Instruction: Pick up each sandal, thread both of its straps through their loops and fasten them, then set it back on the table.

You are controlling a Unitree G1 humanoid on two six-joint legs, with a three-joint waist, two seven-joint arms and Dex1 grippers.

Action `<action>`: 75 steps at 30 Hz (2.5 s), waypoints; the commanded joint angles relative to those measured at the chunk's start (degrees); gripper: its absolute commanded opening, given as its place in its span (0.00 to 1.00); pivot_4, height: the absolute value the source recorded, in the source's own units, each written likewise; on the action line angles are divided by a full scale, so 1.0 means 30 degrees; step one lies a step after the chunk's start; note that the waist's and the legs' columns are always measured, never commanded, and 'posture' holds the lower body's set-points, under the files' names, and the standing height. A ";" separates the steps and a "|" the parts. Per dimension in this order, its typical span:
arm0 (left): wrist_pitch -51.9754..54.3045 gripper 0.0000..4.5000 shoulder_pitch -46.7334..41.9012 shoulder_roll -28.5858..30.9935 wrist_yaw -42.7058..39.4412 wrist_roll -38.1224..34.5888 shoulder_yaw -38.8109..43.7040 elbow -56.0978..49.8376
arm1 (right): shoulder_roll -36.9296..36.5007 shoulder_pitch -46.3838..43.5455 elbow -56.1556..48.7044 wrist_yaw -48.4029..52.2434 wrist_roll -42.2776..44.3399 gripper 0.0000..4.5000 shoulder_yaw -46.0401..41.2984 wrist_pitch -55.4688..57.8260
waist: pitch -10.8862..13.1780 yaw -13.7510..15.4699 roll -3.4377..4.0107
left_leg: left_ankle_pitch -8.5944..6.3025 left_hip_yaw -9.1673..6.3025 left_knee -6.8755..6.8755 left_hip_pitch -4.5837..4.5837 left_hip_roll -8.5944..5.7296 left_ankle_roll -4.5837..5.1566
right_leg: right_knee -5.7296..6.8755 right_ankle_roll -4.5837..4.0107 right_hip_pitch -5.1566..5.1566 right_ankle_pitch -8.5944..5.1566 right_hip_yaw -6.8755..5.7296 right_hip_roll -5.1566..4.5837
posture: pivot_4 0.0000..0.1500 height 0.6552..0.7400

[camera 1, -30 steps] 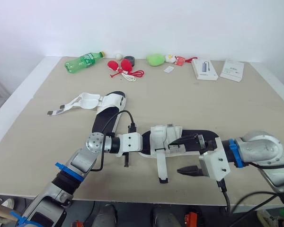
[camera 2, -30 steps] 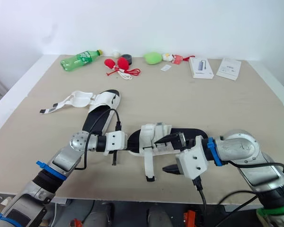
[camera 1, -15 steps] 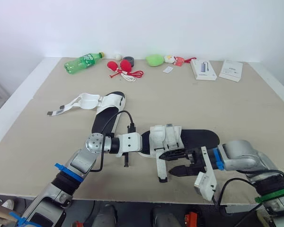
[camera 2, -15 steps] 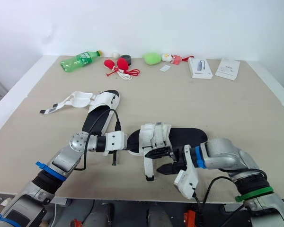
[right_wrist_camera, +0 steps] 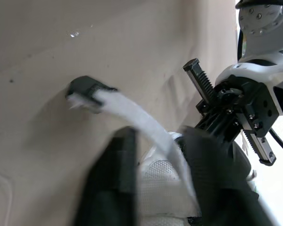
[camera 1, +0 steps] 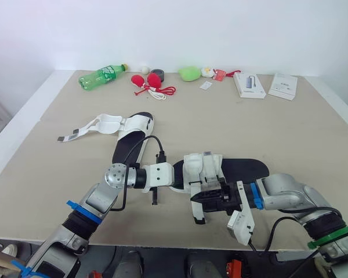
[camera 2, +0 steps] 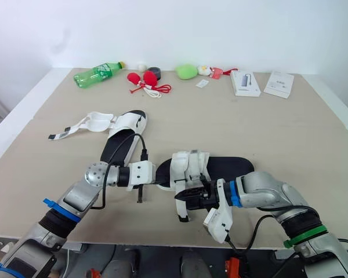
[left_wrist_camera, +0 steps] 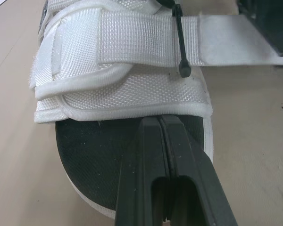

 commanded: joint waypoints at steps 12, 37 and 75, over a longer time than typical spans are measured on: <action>0.0813 0.00 0.0623 0.0405 -0.0336 0.1082 -0.0855 0.1299 | -0.0040 0.1024 -0.5653 0.1143 1.1189 0.01 -0.0210 1.3665 | -0.0003 0.0007 0.0003 | 0.0003 -0.0006 0.0004 0.0000 0.0000 0.0006 | 0.0014 0.0002 0.0004 0.0005 0.0016 0.0004 | 1.00 1.00; 0.1076 0.00 0.0879 0.0375 -0.0037 0.1059 -0.0858 0.0909 | 0.3086 -0.2664 -0.2587 -0.0310 1.1354 0.01 -0.2772 2.7613 | -0.0007 -0.0039 0.0014 | 0.0018 -0.0027 0.0017 -0.0022 0.0034 0.0012 | 0.0018 0.0045 -0.0035 0.0033 -0.0002 0.0056 | 1.00 1.00; 0.1193 0.00 0.0742 0.0105 -0.0029 0.1025 -0.0921 0.0870 | 0.4885 -0.6804 0.0163 0.3568 0.6841 0.01 0.0636 2.7231 | -0.0005 -0.0390 0.0066 | 0.0021 -0.0058 -0.0030 -0.0056 0.0022 0.0003 | 0.0017 0.0071 -0.0063 0.0029 -0.0015 0.0059 | 1.00 1.00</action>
